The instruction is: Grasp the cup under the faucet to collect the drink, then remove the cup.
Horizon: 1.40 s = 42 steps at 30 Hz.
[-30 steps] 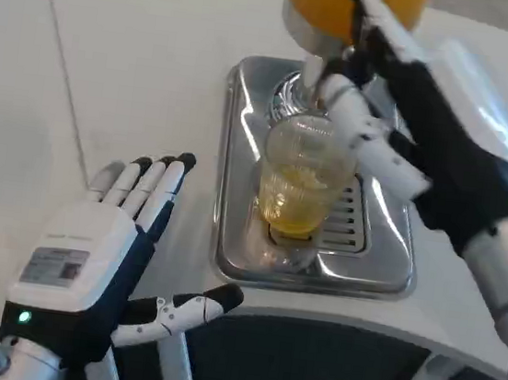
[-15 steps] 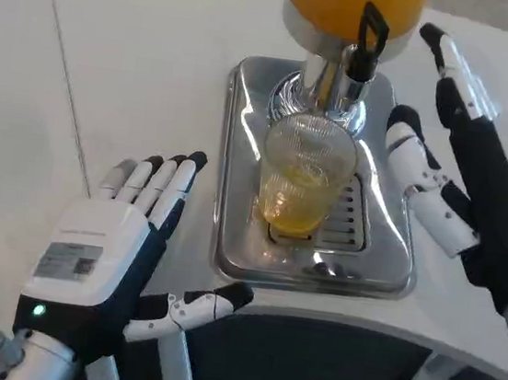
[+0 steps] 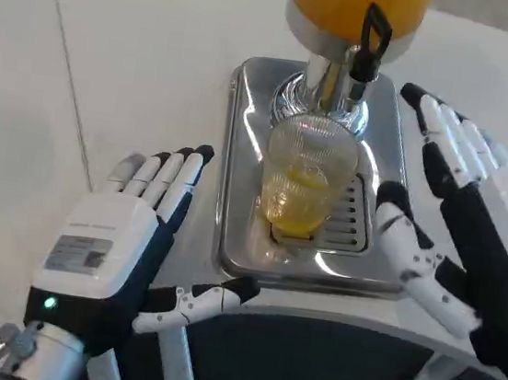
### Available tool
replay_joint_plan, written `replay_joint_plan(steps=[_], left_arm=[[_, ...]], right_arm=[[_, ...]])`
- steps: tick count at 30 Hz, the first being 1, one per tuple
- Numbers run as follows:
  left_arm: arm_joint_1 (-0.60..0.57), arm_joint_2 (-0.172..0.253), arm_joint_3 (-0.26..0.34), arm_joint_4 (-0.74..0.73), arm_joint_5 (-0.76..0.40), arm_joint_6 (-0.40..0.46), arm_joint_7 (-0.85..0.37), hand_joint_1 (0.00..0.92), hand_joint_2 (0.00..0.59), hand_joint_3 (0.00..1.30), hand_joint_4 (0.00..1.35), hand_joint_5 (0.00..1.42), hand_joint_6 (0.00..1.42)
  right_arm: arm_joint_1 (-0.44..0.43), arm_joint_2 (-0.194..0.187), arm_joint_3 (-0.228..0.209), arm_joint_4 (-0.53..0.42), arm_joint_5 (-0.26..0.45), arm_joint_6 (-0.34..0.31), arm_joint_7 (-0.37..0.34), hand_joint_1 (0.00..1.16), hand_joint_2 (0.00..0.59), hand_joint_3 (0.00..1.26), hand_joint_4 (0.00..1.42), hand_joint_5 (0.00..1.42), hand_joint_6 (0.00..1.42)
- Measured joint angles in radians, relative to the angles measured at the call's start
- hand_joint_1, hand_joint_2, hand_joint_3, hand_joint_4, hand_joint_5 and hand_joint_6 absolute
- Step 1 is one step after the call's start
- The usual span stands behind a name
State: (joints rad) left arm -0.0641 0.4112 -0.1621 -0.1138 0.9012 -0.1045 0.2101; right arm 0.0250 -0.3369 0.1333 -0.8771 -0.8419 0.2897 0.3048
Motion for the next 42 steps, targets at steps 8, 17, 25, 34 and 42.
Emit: replay_joint_plan(steps=[8,17,25,34,42], left_arm=[[-0.037,-0.021,-0.016,0.044,0.002,0.017,0.017,0.012,0.099,0.00,0.00,0.04,0.04],[-0.125,-0.039,0.000,0.136,-0.071,0.035,0.032,0.092,0.069,0.00,0.00,0.09,0.09],[-0.157,-0.053,0.003,0.177,-0.148,0.015,0.054,0.149,0.037,0.00,0.00,0.18,0.17],[-0.171,-0.077,-0.004,0.208,-0.184,-0.023,0.082,0.186,0.033,0.00,0.00,0.20,0.19],[-0.209,-0.089,-0.021,0.267,-0.191,-0.037,0.089,0.187,0.031,0.00,0.00,0.20,0.18]], right_arm=[[0.201,-0.028,-0.058,-0.027,-0.007,-0.153,-0.012,0.05,0.586,0.00,0.00,0.00,0.00],[0.371,0.015,-0.086,-0.058,0.003,-0.259,-0.044,0.07,0.582,0.00,0.00,0.00,0.00],[0.463,0.057,-0.121,-0.066,0.027,-0.308,-0.068,0.11,0.570,0.00,0.00,0.00,0.00],[0.554,0.105,-0.175,-0.068,0.080,-0.353,-0.116,0.16,0.546,0.00,0.00,0.00,0.00],[0.652,0.128,-0.196,-0.067,0.057,-0.451,-0.168,0.18,0.547,0.00,0.00,0.00,0.00]])
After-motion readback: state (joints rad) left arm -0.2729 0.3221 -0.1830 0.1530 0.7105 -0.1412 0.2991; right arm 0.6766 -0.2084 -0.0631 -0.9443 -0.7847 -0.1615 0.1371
